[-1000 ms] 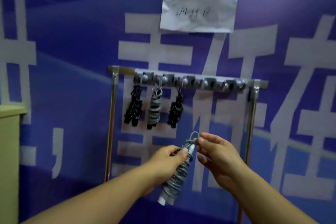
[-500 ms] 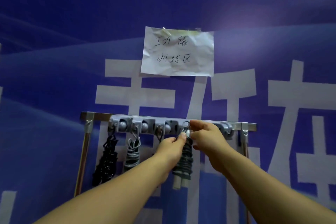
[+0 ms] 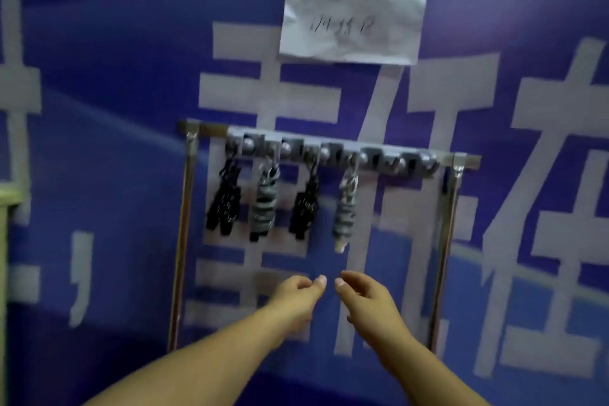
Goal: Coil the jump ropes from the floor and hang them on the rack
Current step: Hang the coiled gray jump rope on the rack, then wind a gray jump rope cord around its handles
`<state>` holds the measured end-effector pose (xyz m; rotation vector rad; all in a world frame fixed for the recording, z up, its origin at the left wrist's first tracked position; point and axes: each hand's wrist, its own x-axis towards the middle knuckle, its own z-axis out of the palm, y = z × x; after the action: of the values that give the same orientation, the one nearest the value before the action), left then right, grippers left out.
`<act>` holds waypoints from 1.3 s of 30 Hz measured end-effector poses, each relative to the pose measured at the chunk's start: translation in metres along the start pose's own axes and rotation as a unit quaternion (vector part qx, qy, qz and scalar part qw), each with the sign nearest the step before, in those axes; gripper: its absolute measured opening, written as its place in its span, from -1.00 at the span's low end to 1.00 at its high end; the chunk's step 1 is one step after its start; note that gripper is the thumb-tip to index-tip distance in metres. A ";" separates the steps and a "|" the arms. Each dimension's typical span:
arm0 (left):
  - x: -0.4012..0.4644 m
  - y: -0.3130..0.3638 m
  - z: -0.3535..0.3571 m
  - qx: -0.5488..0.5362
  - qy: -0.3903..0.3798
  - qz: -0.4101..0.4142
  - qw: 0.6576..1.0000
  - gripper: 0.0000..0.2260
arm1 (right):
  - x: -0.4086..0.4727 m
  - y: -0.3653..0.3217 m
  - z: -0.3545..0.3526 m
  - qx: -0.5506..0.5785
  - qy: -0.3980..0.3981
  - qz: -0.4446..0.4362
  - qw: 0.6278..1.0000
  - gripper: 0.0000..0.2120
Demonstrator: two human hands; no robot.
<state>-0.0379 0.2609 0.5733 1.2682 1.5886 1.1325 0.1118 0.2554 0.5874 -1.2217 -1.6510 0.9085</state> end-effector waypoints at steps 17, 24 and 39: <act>-0.277 -0.412 -0.093 -0.032 0.148 -0.346 0.926 -0.71 | -0.264 0.208 0.238 -0.055 -0.298 0.269 0.914 -0.80; -0.391 -0.531 -0.107 0.071 0.093 -0.423 0.899 -0.66 | -0.354 0.244 0.307 -0.061 -0.319 0.271 0.906 -0.68; -0.354 -0.592 -0.081 -0.100 0.207 -0.497 0.837 -0.85 | -0.382 0.344 0.414 -0.158 -0.404 0.240 0.868 -0.79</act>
<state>-0.2105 -0.1590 0.0475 -0.0617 1.9825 0.8413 -0.1042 -0.0504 0.0437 -1.6506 -2.2503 1.6765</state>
